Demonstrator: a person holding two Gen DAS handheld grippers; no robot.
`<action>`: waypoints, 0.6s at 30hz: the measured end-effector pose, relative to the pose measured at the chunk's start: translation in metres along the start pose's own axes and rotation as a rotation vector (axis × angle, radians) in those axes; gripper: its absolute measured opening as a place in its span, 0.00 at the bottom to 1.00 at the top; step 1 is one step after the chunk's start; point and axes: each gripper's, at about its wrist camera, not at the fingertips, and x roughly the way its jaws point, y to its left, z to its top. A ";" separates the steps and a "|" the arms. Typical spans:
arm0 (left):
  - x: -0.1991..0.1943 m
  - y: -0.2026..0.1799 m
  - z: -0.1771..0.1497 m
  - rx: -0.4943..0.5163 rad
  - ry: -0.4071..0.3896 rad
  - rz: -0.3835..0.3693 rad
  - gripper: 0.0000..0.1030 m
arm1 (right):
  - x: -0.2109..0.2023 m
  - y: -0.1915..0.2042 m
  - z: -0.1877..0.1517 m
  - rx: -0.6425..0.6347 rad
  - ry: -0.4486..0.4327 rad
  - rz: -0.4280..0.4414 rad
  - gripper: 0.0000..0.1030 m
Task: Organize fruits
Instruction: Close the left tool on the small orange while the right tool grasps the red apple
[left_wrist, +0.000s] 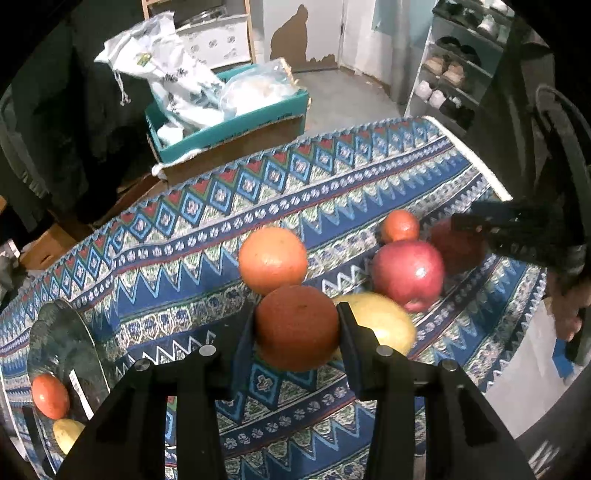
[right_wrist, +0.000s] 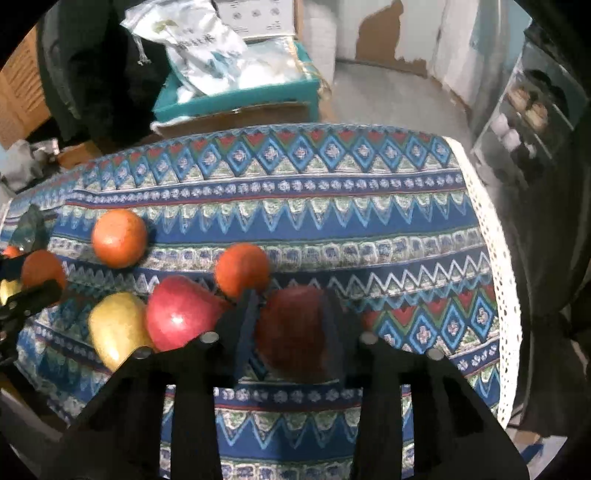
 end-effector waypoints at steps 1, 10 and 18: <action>0.003 0.002 -0.002 -0.007 0.011 0.001 0.42 | 0.001 -0.003 0.000 0.013 0.005 0.008 0.47; 0.034 0.028 -0.015 -0.069 0.083 0.046 0.42 | 0.019 -0.018 -0.004 0.036 0.048 -0.029 0.76; 0.047 0.035 -0.019 -0.084 0.114 0.051 0.42 | 0.051 -0.039 -0.016 0.074 0.160 -0.044 0.76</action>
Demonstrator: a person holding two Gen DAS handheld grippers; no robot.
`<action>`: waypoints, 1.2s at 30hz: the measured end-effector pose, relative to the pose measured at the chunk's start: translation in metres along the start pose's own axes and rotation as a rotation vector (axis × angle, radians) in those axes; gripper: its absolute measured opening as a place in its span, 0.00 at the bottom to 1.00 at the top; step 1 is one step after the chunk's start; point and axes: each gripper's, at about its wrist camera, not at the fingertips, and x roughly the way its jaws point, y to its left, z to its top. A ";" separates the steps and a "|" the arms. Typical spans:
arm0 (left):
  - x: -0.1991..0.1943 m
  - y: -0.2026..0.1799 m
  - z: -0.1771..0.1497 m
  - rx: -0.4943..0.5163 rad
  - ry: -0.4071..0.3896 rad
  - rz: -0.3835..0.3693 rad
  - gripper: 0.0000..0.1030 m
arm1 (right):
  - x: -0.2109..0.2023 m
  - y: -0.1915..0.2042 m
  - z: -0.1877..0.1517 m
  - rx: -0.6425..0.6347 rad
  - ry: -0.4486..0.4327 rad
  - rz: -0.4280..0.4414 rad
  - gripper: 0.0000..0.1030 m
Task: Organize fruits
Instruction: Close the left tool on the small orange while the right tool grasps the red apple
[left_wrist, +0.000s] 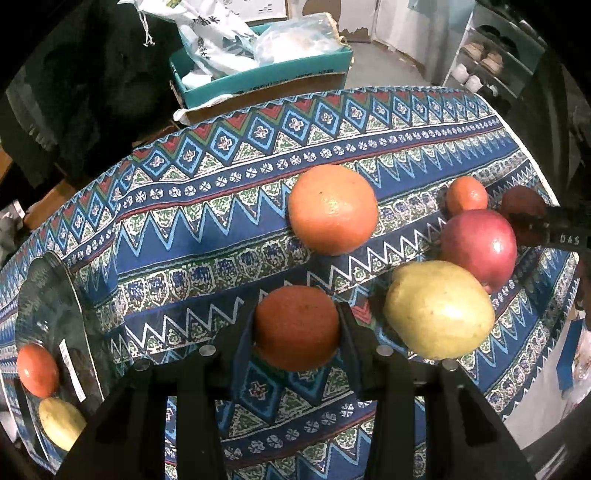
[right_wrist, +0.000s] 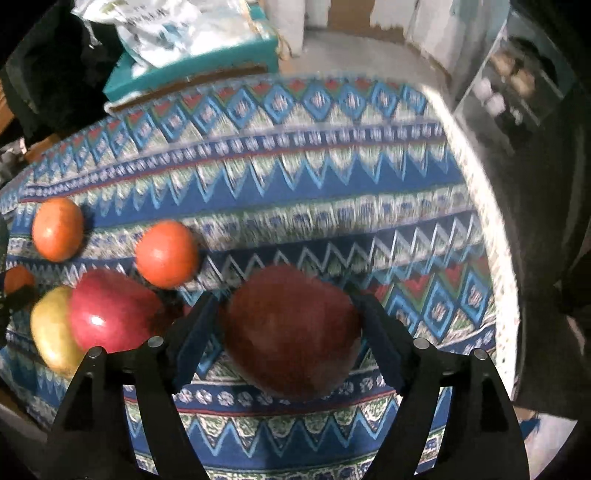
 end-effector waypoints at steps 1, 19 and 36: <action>0.001 0.000 0.000 -0.001 0.001 -0.001 0.42 | 0.004 -0.002 -0.002 0.006 0.013 0.006 0.75; 0.012 0.002 0.007 -0.016 0.019 -0.018 0.42 | 0.007 -0.002 0.007 -0.013 -0.028 0.035 0.75; 0.013 0.004 0.005 -0.028 0.025 -0.020 0.42 | 0.013 -0.010 -0.005 -0.002 0.014 0.032 0.60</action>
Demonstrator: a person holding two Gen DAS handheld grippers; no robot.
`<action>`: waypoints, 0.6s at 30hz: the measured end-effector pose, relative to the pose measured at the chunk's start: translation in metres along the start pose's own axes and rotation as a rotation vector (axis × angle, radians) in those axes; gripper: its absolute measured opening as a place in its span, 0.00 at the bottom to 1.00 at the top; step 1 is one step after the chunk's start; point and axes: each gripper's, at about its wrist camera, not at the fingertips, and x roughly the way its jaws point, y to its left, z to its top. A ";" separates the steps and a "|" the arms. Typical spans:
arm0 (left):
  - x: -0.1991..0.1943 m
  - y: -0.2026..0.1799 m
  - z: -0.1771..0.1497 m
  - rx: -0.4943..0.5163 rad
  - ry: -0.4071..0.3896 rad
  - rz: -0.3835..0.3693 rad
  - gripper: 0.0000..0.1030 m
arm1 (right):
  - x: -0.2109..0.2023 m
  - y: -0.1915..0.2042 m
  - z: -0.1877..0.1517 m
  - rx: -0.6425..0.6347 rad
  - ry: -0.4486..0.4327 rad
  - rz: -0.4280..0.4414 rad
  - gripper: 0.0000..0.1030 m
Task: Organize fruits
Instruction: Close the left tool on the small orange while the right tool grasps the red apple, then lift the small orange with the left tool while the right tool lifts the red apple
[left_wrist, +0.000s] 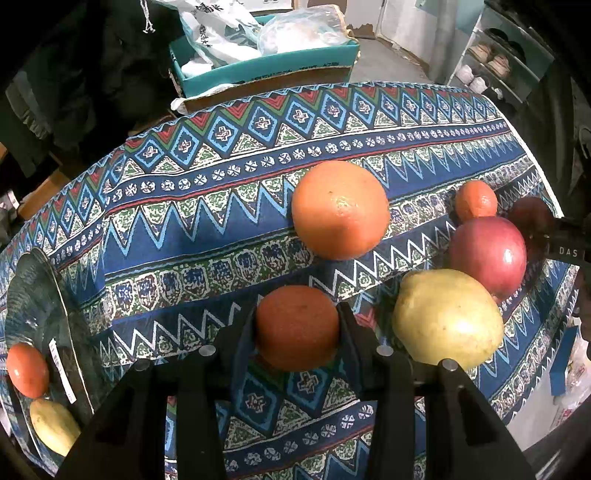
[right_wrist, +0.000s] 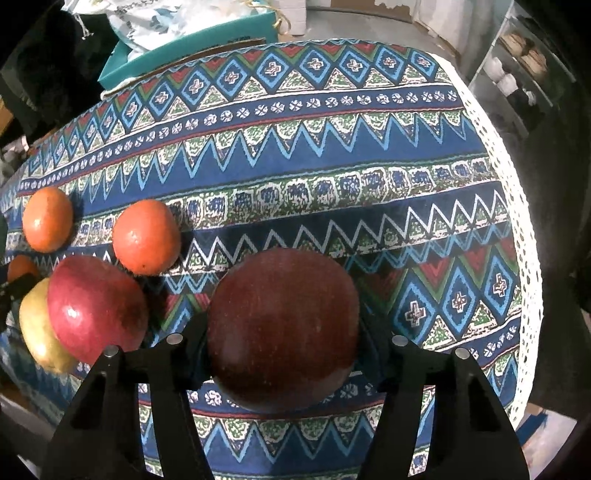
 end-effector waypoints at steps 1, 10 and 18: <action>-0.001 0.000 0.000 0.000 -0.002 0.000 0.42 | -0.001 0.000 -0.001 0.000 -0.005 0.000 0.60; -0.027 -0.001 0.001 -0.003 -0.055 -0.011 0.42 | -0.033 0.010 0.001 -0.002 -0.109 -0.029 0.60; -0.064 -0.010 0.007 0.009 -0.131 -0.043 0.42 | -0.064 0.028 0.004 -0.038 -0.191 -0.028 0.60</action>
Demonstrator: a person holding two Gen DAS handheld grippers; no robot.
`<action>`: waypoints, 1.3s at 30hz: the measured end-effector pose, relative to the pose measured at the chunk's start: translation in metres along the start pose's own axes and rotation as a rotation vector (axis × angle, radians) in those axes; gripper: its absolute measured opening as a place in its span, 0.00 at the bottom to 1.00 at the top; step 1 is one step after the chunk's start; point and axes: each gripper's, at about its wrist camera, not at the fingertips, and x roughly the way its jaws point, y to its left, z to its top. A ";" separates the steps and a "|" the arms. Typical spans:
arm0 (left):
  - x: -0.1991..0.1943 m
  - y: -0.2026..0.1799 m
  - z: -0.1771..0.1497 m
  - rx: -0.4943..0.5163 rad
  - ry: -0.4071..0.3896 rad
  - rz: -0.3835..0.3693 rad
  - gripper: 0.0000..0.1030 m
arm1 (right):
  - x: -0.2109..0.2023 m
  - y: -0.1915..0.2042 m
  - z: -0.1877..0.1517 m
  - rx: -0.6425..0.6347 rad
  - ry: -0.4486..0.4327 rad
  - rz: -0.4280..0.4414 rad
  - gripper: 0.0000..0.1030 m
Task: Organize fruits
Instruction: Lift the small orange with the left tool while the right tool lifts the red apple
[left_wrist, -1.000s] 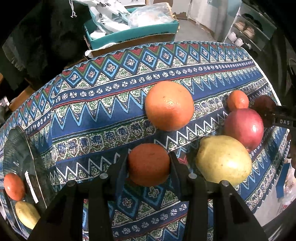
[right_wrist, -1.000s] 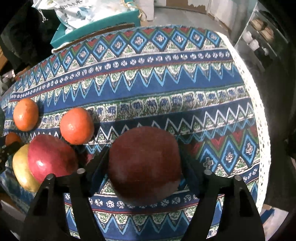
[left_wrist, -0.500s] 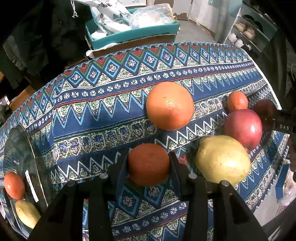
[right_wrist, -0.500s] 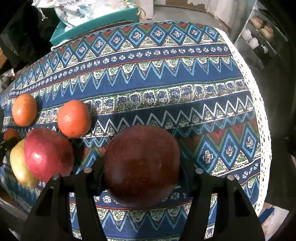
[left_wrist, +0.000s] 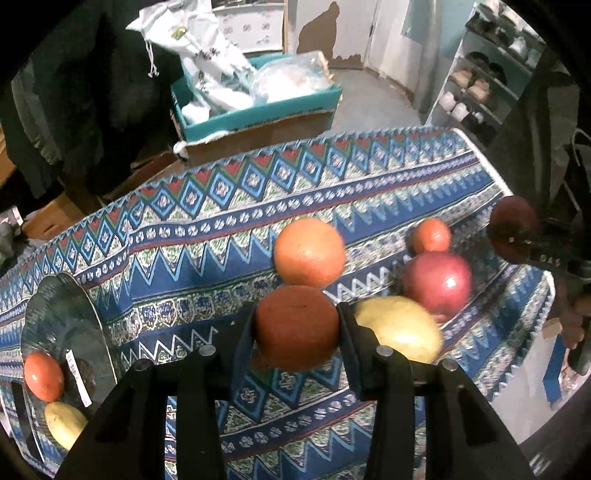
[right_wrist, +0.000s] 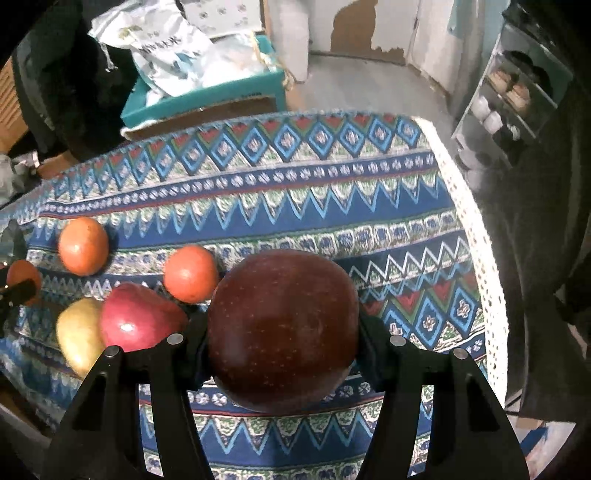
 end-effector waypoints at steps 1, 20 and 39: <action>-0.003 -0.001 0.001 0.000 -0.007 -0.004 0.42 | -0.005 0.002 0.002 -0.007 -0.012 0.004 0.60; -0.074 -0.003 0.010 -0.008 -0.136 -0.031 0.42 | -0.109 0.045 0.022 -0.091 -0.253 0.107 0.60; -0.141 0.001 0.004 -0.005 -0.275 -0.002 0.42 | -0.160 0.080 0.027 -0.126 -0.376 0.203 0.60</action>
